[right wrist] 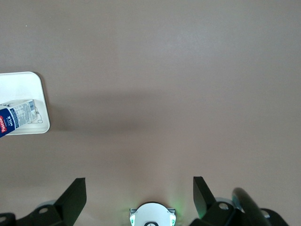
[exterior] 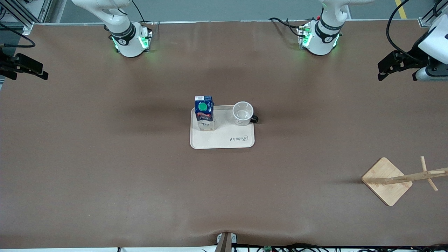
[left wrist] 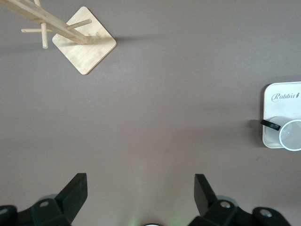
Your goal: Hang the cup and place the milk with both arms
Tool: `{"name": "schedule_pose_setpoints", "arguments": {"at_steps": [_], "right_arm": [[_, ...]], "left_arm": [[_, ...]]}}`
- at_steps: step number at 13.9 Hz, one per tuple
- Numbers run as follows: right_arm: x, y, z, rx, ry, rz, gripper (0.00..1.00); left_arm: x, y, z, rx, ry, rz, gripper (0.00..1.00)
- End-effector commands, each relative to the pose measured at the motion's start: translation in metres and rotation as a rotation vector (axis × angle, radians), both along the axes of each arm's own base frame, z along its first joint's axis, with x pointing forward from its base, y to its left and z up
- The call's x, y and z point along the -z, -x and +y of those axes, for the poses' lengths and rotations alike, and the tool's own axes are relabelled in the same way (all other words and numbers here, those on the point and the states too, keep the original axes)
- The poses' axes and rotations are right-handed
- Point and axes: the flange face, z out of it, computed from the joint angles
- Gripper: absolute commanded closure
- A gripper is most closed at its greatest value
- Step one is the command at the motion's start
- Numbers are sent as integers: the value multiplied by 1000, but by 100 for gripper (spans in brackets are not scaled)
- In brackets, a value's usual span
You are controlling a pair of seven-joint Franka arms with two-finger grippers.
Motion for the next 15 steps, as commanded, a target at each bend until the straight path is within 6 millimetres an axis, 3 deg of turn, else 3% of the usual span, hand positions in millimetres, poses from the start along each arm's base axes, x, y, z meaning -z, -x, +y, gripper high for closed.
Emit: {"name": "schedule_pose_setpoints", "arguments": {"at_steps": [1,4,7,11,15], "right_arm": [[-2,6,-3,-8,17,-7,0],[-4,6,-4,-5,17,-12,0],[-5,5,-4,-5,16,-16,0],[-5,5,-3,-6,16,-16,0],[-8,5,-3,-5,6,-23,0]], "left_arm": [[-5,1,2,3,5,6,0],[-1,-2,0,3,1,11,0],[21,-12,-18,37,-61,46,0],[68,-16,-71,-97,-60,83,0],[132,10,-149,-219,-49,66,0]]}}
